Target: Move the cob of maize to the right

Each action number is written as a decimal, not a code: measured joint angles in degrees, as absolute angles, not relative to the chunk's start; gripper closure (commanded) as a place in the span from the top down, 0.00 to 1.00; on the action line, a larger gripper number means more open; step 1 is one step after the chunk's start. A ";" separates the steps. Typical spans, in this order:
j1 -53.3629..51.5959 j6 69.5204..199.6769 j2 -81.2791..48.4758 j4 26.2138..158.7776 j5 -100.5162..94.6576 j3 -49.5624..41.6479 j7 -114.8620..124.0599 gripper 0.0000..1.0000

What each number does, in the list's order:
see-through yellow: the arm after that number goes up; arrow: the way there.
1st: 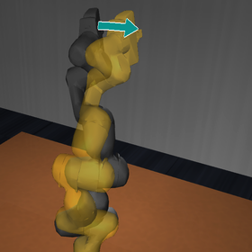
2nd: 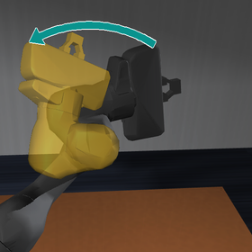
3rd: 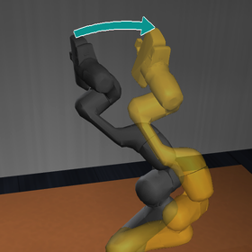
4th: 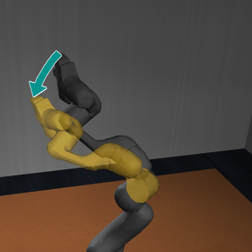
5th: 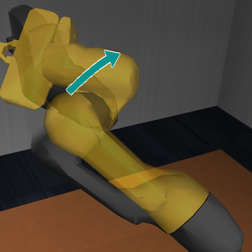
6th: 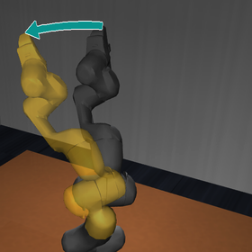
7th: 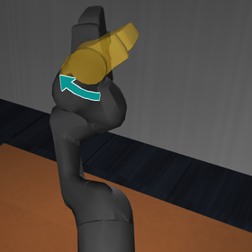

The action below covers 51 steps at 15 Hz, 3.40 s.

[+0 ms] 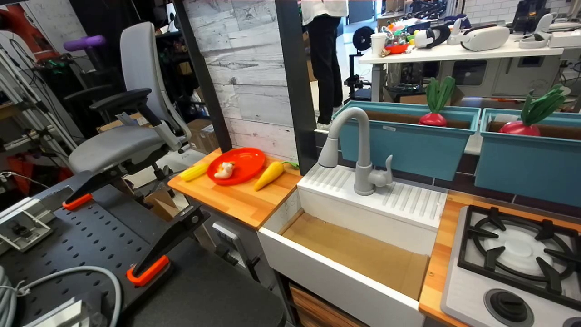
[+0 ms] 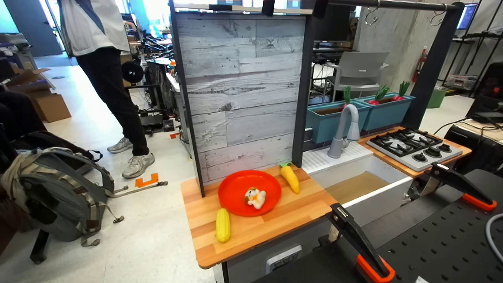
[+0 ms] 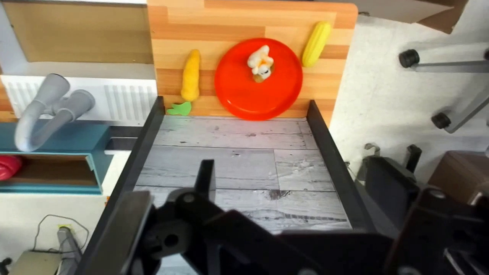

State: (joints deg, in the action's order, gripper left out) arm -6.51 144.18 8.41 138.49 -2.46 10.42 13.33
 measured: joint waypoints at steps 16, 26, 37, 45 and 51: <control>-6.71 156.59 -19.66 134.31 24.23 14.00 -12.15 1.00; -11.82 155.35 -37.72 124.27 12.51 8.98 5.87 1.00; -21.85 144.40 -50.74 105.11 3.20 3.23 18.24 1.00; -26.94 144.09 -58.41 95.46 -0.29 0.41 22.27 1.00; -27.46 144.08 -62.23 91.49 -0.81 -0.05 22.50 0.74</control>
